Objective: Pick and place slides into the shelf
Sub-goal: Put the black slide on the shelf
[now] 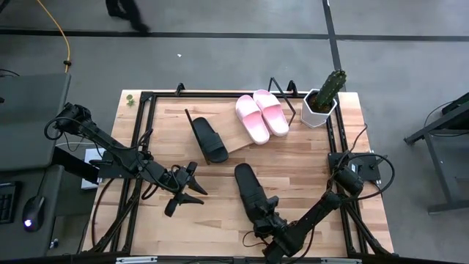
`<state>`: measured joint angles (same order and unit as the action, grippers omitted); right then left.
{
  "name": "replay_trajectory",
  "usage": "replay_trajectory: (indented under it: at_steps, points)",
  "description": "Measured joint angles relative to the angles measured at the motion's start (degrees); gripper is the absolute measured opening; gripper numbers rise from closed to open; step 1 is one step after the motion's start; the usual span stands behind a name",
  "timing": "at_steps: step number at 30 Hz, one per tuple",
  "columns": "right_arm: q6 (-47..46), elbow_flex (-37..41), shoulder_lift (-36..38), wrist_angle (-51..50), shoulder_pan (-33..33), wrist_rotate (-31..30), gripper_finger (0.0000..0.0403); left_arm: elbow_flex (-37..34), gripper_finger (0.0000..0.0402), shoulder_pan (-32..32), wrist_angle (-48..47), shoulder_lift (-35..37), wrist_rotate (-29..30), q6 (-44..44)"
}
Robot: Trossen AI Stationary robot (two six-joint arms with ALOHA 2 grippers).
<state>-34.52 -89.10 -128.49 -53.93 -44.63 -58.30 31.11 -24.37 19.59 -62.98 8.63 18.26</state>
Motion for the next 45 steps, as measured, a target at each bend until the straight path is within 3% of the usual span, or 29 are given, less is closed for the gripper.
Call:
replay_trajectory:
  at_steps: [16, 25, 45]
  points:
    - [3.5, 0.0, 0.5, -1.0, 0.0, -1.7, 0.0001, 0.0, 0.0134, 0.0, 0.0, 0.0, 0.0, 0.0]
    - [3.5, -0.1, 4.6, -2.2, 0.0, -6.1, 0.0000, 0.0, 0.0134, 0.0, 0.0, 0.0, 0.0, 0.0]
    - [4.1, -0.1, 9.8, -9.9, 1.2, -9.3, 0.0000, 0.0, 0.0134, 0.0, 0.0, 0.0, 0.0, -0.5]
